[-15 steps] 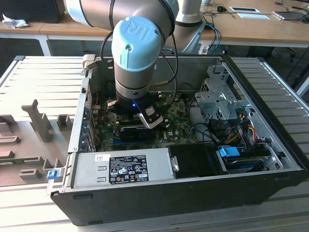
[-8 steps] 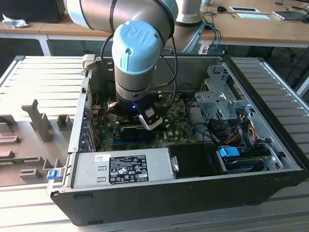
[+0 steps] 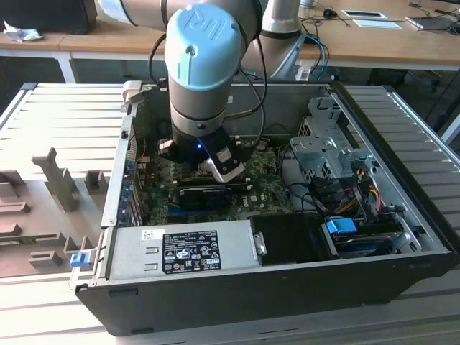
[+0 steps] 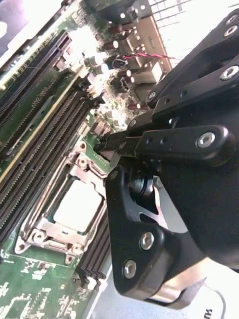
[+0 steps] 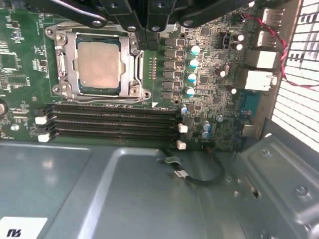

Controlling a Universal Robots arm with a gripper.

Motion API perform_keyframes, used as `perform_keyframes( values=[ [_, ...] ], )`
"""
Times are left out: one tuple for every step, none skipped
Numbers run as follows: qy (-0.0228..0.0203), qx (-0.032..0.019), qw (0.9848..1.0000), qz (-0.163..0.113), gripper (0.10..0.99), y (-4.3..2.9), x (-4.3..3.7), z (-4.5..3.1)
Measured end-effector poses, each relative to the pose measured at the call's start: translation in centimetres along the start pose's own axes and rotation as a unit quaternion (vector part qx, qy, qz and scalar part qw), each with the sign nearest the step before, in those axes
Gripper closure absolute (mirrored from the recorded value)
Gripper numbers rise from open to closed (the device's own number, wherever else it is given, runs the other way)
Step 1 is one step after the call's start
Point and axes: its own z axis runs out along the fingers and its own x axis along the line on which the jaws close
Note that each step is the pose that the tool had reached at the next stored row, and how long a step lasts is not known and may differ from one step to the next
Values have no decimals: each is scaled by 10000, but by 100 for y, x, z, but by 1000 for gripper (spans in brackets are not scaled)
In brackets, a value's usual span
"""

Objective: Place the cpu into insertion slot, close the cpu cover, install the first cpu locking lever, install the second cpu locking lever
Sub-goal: 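Install the second cpu locking lever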

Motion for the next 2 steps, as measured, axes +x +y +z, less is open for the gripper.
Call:
perform_keyframes(
  values=[
    [-1,-1,10000,0,980,3,0,-7],
    [-1,-2,10000,0,980,3,0,-6]
  ],
)
